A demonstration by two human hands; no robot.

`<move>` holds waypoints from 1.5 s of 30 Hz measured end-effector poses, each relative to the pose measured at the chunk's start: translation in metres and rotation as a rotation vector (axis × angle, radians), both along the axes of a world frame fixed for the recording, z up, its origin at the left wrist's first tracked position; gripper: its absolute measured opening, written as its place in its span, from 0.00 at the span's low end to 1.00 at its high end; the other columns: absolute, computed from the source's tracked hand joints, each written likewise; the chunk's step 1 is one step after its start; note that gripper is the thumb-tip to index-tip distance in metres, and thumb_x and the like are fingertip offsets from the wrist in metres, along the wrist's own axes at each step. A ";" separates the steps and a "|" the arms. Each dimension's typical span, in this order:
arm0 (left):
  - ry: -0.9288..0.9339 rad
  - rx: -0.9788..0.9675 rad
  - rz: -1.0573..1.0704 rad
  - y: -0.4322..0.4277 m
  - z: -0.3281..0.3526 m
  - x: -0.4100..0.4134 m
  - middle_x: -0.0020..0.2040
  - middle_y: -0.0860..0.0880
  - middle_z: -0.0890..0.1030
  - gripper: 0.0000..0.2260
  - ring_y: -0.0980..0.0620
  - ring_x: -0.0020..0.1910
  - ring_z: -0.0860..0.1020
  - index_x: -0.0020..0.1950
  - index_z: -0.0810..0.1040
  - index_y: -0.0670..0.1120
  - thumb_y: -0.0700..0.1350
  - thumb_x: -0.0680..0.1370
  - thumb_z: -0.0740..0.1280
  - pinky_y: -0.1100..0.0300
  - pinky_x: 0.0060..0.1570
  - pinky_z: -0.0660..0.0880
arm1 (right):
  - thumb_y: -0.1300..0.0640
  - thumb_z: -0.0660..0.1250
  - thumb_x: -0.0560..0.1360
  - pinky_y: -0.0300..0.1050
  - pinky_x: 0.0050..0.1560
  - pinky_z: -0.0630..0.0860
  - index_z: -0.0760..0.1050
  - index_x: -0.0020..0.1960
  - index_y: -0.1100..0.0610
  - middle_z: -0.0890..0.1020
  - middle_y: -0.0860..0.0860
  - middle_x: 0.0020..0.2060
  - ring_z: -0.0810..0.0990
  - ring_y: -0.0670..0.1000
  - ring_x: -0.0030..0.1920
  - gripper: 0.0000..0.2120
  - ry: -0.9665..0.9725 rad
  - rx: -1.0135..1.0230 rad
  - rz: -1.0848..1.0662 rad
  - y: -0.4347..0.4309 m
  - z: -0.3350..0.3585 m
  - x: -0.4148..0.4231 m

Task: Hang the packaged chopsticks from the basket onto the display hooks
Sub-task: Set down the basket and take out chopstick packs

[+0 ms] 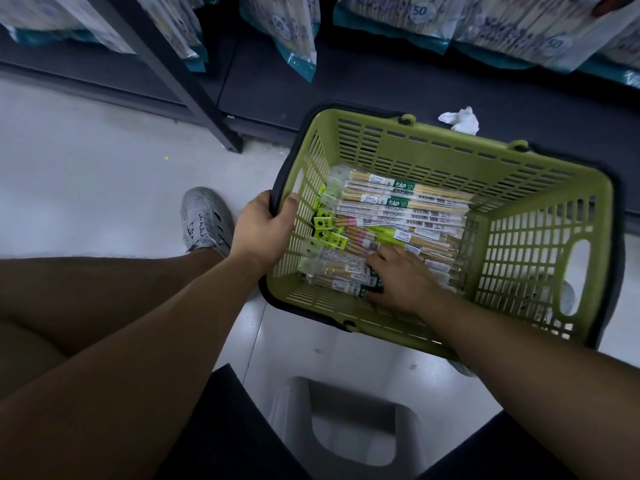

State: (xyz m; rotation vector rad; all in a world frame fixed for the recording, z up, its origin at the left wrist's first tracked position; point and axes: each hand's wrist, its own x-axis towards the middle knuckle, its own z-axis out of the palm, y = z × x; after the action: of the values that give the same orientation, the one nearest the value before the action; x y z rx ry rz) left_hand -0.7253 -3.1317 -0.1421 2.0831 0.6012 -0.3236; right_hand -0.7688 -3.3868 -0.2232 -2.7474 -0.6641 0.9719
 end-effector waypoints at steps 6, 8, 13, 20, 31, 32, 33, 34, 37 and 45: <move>0.002 -0.004 -0.008 0.000 0.002 0.001 0.35 0.48 0.79 0.19 0.52 0.31 0.74 0.44 0.78 0.44 0.60 0.80 0.64 0.56 0.34 0.73 | 0.38 0.75 0.71 0.52 0.64 0.71 0.69 0.73 0.50 0.73 0.52 0.65 0.71 0.56 0.66 0.36 0.045 -0.011 -0.092 0.003 0.000 0.005; 0.003 -0.003 -0.008 0.000 0.003 0.001 0.36 0.46 0.80 0.18 0.52 0.32 0.75 0.44 0.78 0.45 0.59 0.80 0.64 0.56 0.35 0.74 | 0.41 0.76 0.72 0.50 0.59 0.73 0.70 0.71 0.50 0.74 0.52 0.64 0.73 0.56 0.64 0.32 0.080 0.012 -0.186 0.002 0.000 0.009; 0.001 0.015 -0.011 -0.001 0.004 0.001 0.41 0.41 0.84 0.16 0.54 0.31 0.76 0.42 0.77 0.48 0.59 0.80 0.64 0.56 0.35 0.75 | 0.41 0.72 0.74 0.50 0.58 0.73 0.66 0.75 0.52 0.72 0.53 0.65 0.72 0.56 0.65 0.34 0.050 -0.013 -0.170 0.000 -0.003 0.005; 0.016 0.022 -0.022 -0.002 0.007 0.000 0.37 0.46 0.82 0.16 0.53 0.33 0.78 0.41 0.77 0.49 0.59 0.80 0.64 0.56 0.36 0.75 | 0.44 0.72 0.75 0.48 0.48 0.73 0.71 0.68 0.53 0.77 0.54 0.58 0.77 0.56 0.58 0.26 0.034 -0.030 -0.137 -0.004 -0.006 0.018; -0.219 0.543 -0.262 -0.009 0.032 0.001 0.60 0.41 0.76 0.28 0.40 0.60 0.73 0.67 0.71 0.41 0.55 0.75 0.74 0.45 0.60 0.71 | 0.50 0.69 0.79 0.39 0.26 0.59 0.63 0.55 0.46 0.71 0.44 0.33 0.71 0.41 0.30 0.14 0.013 0.266 -0.373 -0.015 0.054 0.044; -0.332 0.534 -0.246 -0.015 0.039 0.000 0.57 0.43 0.77 0.23 0.42 0.56 0.74 0.63 0.73 0.42 0.54 0.75 0.74 0.47 0.56 0.72 | 0.50 0.68 0.80 0.40 0.25 0.59 0.63 0.53 0.47 0.71 0.44 0.33 0.71 0.41 0.30 0.13 0.003 0.327 -0.413 -0.012 0.066 0.048; -0.369 0.445 -0.230 -0.022 0.047 0.000 0.52 0.47 0.79 0.18 0.46 0.51 0.77 0.57 0.75 0.45 0.56 0.76 0.72 0.49 0.51 0.74 | 0.51 0.68 0.80 0.40 0.26 0.59 0.64 0.52 0.49 0.72 0.45 0.34 0.72 0.42 0.31 0.11 -0.007 0.383 -0.454 -0.006 0.077 0.052; -0.323 0.313 -0.216 -0.030 0.054 0.000 0.47 0.51 0.80 0.14 0.50 0.46 0.78 0.52 0.75 0.48 0.58 0.78 0.69 0.52 0.44 0.76 | 0.52 0.68 0.80 0.41 0.27 0.61 0.66 0.51 0.50 0.73 0.45 0.35 0.73 0.42 0.32 0.10 -0.022 0.432 -0.489 0.000 0.087 0.055; -0.011 -0.224 -0.142 -0.059 0.068 0.002 0.48 0.51 0.84 0.17 0.53 0.47 0.83 0.54 0.80 0.49 0.62 0.79 0.68 0.58 0.44 0.78 | 0.54 0.69 0.79 0.39 0.32 0.66 0.70 0.55 0.51 0.76 0.46 0.41 0.76 0.47 0.38 0.09 -0.090 0.558 -0.504 0.022 0.119 0.058; 0.128 -0.842 0.553 -0.061 0.060 0.013 0.44 0.45 0.87 0.10 0.48 0.41 0.86 0.59 0.77 0.40 0.46 0.82 0.67 0.49 0.42 0.84 | 0.43 0.71 0.75 0.47 0.52 0.78 0.82 0.56 0.48 0.83 0.46 0.50 0.82 0.47 0.50 0.14 0.171 0.666 -0.450 0.044 0.139 0.048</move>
State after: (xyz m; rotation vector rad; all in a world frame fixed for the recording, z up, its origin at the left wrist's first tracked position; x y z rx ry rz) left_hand -0.7120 -3.1929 -0.0821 1.0489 0.8970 -0.3137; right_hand -0.7206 -3.3426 -0.0846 -2.0641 -0.2494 0.7024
